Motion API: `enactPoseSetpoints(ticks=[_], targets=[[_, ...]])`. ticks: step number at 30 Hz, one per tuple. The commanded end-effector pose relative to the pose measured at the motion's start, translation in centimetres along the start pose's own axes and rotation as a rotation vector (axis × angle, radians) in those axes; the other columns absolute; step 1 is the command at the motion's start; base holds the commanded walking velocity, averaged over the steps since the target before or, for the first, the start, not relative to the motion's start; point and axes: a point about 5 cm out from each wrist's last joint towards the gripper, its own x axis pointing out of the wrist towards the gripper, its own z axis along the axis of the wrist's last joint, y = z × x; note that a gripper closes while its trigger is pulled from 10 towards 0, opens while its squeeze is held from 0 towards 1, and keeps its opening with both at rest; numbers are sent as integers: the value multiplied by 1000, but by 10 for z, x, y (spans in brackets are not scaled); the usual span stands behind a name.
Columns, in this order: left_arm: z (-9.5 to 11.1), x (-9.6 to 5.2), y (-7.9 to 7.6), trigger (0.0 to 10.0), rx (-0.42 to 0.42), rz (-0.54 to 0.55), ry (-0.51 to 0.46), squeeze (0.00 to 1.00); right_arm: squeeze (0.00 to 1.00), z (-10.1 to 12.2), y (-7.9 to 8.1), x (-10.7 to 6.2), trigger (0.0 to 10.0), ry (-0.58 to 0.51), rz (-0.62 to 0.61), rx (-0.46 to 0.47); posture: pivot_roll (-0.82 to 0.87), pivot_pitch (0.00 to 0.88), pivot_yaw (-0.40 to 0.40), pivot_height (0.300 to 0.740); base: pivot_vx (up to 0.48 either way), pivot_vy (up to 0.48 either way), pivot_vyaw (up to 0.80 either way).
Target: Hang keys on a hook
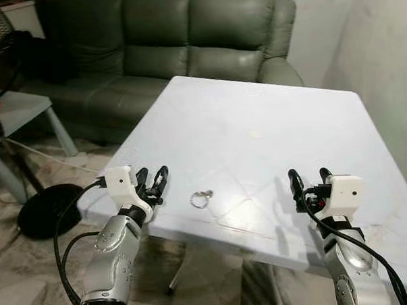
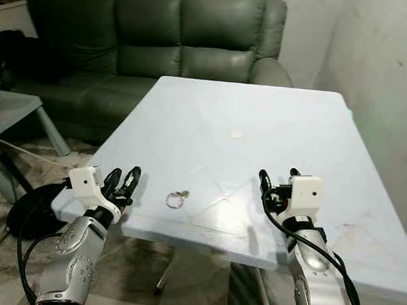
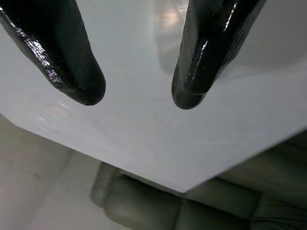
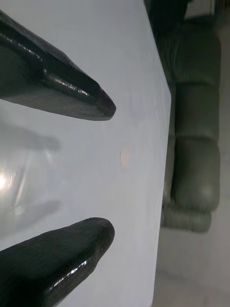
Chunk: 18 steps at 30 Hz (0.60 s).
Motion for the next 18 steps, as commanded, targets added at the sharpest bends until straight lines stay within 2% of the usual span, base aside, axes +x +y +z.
enactPoseSetpoints(ticks=[1,18], targets=[[2,3,1,10000,3,3,3,0,0,6,3,1,10000,-21,14,3,31,0,-1,740,0,398,0],[2,2,1,10000,0,8,-2,0,0,5,4,1,10000,-15,27,3,38,0,-11,740,0,396,0]])
